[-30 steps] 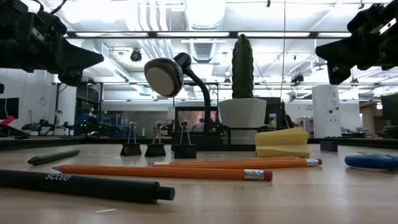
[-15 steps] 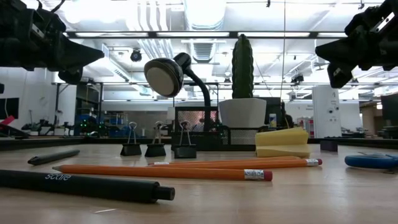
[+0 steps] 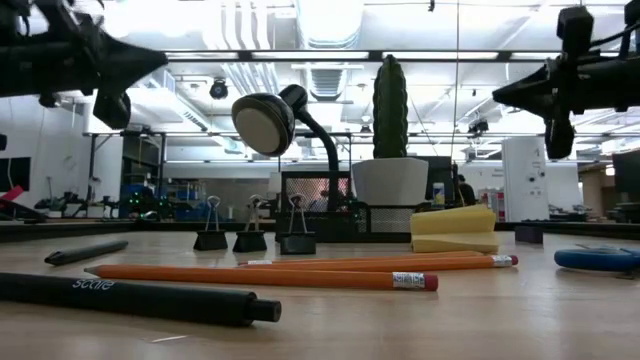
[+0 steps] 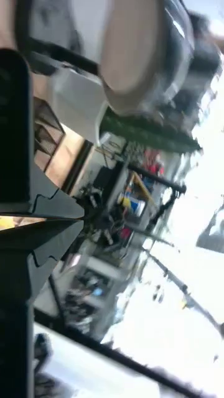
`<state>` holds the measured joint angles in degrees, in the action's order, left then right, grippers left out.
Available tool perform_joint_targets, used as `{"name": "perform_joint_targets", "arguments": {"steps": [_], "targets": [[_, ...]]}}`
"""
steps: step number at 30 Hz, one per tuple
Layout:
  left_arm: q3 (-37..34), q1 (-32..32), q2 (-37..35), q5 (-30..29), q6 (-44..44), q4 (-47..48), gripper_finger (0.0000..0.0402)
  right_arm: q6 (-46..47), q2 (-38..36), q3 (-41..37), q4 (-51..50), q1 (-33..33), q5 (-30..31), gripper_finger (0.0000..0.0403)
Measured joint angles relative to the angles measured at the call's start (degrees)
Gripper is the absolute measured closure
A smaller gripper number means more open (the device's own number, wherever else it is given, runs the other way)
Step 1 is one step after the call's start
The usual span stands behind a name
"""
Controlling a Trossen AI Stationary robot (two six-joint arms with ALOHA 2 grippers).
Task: Pick and place office supplies into organizer
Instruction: Put the blue eraser into the black desk organizer
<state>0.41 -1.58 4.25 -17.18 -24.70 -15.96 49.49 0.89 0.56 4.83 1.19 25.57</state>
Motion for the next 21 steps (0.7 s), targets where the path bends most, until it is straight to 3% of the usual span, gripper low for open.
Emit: {"name": "perform_joint_targets", "arguments": {"steps": [3,9,16,21], "targets": [[0.0,0.0,0.0,-2.7,-4.7,-1.2,0.0402,0.9,0.9,0.0,2.0,0.0,0.0,0.0394],[0.0,0.0,1.3,-2.8,-1.7,-6.3,0.0393,-7.3,4.2,0.0,12.9,-0.1,-0.1,0.0387],[2.0,0.0,6.5,-2.7,-2.3,-7.2,0.031,-5.8,9.3,0.6,14.2,-0.1,-0.1,0.033],[4.5,0.0,11.7,-2.7,-5.0,-12.7,0.0262,-7.3,15.0,8.1,13.6,-0.1,-1.8,0.0277]]}}
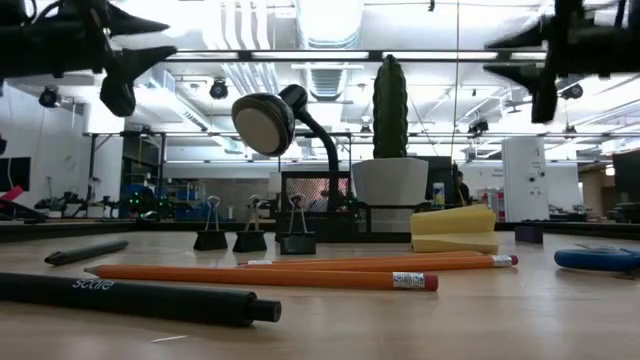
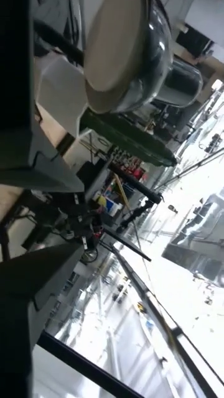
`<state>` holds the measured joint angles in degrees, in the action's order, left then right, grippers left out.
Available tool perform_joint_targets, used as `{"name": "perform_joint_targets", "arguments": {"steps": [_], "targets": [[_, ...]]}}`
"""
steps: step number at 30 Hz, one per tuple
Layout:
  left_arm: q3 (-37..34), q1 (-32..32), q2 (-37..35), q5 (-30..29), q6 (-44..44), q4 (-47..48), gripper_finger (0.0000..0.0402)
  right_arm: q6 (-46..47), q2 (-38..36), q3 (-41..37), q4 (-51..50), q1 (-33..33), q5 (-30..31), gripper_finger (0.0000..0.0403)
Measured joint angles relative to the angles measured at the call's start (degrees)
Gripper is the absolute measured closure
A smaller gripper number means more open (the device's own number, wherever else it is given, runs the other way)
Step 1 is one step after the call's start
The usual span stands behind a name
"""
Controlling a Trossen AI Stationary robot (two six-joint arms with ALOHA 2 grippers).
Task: Pick and place office supplies into organizer
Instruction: Put the blue eraser into the black desk organizer
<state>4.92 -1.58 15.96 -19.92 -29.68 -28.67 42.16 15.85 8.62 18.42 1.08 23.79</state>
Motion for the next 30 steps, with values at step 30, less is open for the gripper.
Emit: {"name": "perform_joint_targets", "arguments": {"steps": [30], "targets": [[8.4,0.1,22.8,0.5,4.5,-24.7,0.0253,0.4,27.4,32.9,-36.9,0.1,0.2,0.0244]]}}
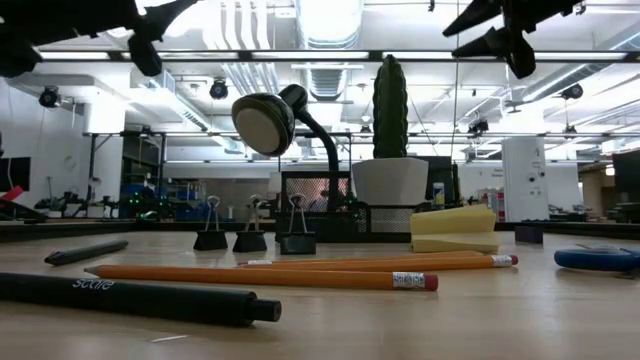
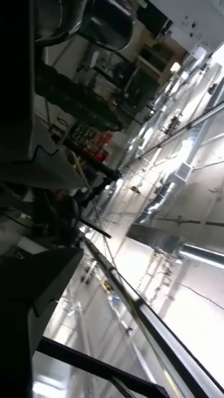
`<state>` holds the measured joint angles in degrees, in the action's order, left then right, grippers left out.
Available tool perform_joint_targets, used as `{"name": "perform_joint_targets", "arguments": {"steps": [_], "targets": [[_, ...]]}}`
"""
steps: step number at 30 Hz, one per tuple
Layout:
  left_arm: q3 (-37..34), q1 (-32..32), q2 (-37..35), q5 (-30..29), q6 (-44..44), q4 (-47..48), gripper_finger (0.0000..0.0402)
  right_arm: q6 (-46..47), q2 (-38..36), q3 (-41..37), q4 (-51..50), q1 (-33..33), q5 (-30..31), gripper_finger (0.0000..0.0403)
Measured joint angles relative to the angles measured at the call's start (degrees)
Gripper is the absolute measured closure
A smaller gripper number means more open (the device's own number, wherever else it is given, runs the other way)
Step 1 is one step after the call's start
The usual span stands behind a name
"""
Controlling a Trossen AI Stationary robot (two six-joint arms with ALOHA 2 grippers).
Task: Pick and place office supplies into organizer
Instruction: Put the blue eraser into the black desk organizer
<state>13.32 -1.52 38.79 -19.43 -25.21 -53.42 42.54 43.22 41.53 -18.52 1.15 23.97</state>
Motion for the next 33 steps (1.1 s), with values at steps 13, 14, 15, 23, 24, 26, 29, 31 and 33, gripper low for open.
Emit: {"name": "perform_joint_targets", "arguments": {"steps": [13,14,15,23,24,26,29,31,33], "targets": [[3.8,0.0,8.9,1.8,-0.1,0.8,0.0253,7.0,5.0,3.2,-4.1,0.0,-0.1,0.0248],[3.8,0.0,8.8,1.8,-0.1,0.6,0.0253,7.0,5.5,3.8,-4.0,0.0,-0.3,0.0248],[3.8,0.0,8.6,1.8,-0.1,0.4,0.0253,7.0,6.0,4.4,-4.1,0.0,-0.8,0.0248],[3.7,0.0,7.0,1.8,-0.1,0.4,0.0253,6.9,13.2,14.5,-18.7,0.0,-1.8,0.0248],[3.6,0.0,6.9,1.8,-0.1,0.4,0.0253,7.6,14.3,15.9,-22.0,0.0,-1.6,0.0248],[3.5,0.0,6.8,1.7,0.0,0.5,0.0253,9.5,16.3,18.8,-26.9,0.0,-1.5,0.0248],[3.3,0.0,6.9,1.7,0.0,0.4,0.0253,12.2,18.8,22.5,-32.2,0.0,-1.5,0.0248],[3.3,0.0,6.9,1.7,0.0,0.5,0.0253,13.7,20.3,24.6,-34.1,0.0,-1.4,0.0248],[3.3,0.0,7.0,1.7,0.0,0.4,0.0253,15.1,21.6,26.3,-36.2,0.0,-1.4,0.0248]]}}
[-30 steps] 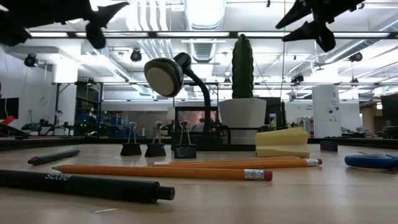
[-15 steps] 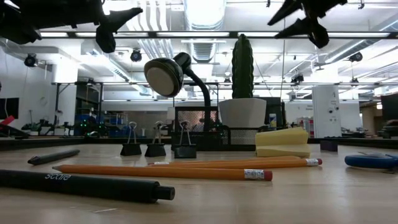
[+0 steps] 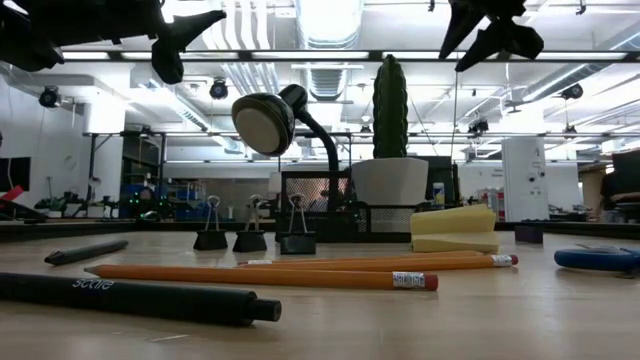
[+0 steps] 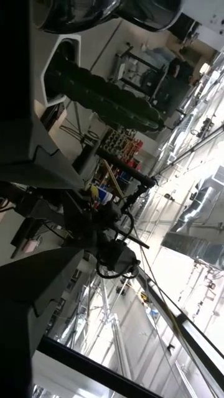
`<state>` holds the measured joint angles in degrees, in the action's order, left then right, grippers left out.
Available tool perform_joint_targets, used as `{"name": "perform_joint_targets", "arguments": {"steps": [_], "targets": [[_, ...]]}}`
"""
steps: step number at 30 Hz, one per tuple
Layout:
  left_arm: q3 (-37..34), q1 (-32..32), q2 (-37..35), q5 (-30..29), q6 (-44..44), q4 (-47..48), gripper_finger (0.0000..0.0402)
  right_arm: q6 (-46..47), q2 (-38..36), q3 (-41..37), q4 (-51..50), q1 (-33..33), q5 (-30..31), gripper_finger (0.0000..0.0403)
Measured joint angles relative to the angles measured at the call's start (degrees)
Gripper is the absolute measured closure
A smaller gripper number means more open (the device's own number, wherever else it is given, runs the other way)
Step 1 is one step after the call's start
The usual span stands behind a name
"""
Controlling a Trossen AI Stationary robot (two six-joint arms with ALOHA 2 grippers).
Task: Pick and place office supplies into organizer
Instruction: Put the blue eraser into the black desk organizer
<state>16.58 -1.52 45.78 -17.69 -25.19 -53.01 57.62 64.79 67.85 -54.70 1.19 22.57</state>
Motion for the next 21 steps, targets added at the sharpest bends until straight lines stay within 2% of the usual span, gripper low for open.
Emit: {"name": "perform_joint_targets", "arguments": {"steps": [6,21], "targets": [[0.0,0.0,-0.1,0.0,0.0,0.0,0.0253,4.7,3.4,3.0,-5.7,0.0,0.1,0.0248],[-0.1,0.0,0.0,0.9,0.0,0.1,0.0253,10.8,5.6,2.5,-13.0,0.0,-0.2,0.0248]]}}
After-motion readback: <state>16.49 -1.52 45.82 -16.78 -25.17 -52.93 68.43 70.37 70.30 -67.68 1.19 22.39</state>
